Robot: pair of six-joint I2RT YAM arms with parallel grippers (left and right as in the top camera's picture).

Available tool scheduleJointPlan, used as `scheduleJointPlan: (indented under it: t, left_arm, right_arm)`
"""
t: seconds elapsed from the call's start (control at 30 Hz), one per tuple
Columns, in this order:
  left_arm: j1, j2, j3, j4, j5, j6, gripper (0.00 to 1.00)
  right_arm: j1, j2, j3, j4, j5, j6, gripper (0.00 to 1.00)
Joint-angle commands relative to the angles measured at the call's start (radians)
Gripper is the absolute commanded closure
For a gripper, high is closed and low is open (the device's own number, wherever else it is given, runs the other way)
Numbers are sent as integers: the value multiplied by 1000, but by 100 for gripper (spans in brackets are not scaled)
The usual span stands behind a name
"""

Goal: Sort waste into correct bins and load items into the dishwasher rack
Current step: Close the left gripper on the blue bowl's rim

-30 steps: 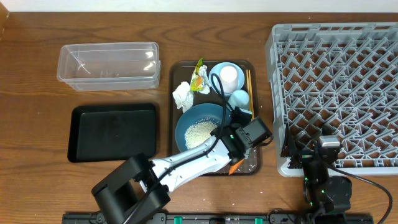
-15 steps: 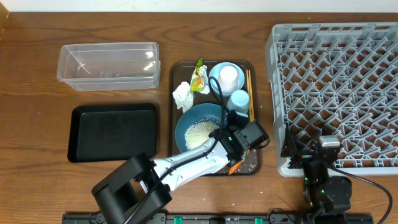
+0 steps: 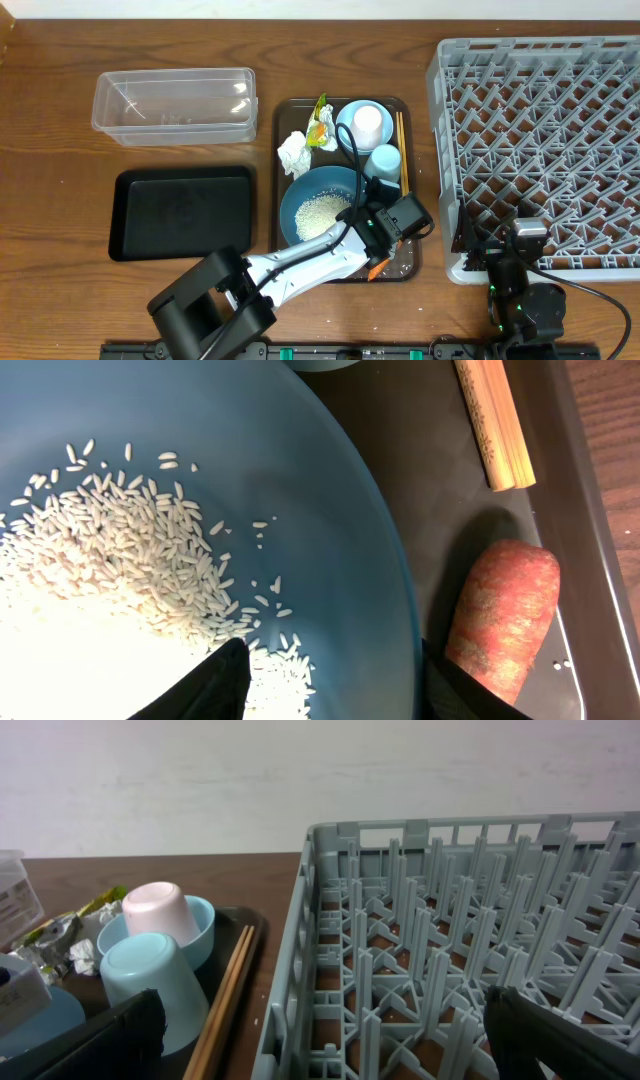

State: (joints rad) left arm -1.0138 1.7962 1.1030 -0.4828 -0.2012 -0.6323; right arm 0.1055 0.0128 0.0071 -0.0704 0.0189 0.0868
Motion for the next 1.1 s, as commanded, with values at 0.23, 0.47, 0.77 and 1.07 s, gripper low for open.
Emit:
scheduleJointPlan:
  t: [0.23, 0.47, 0.77, 1.07]
  left_arm:
    - [0, 14, -6, 0, 6, -6, 47]
    - [0, 42, -6, 21, 5, -5, 47]
    - [0, 55, -6, 29, 5, -5, 48]
    - [1, 43, -6, 28, -28, 10, 55]
  right_arm:
    - [25, 0, -2, -4, 0, -13, 1]
    - [25, 0, -2, -3, 0, -13, 1]
    - [25, 0, -2, -4, 0, -13, 1]
    - [25, 0, -2, -4, 0, -13, 1]
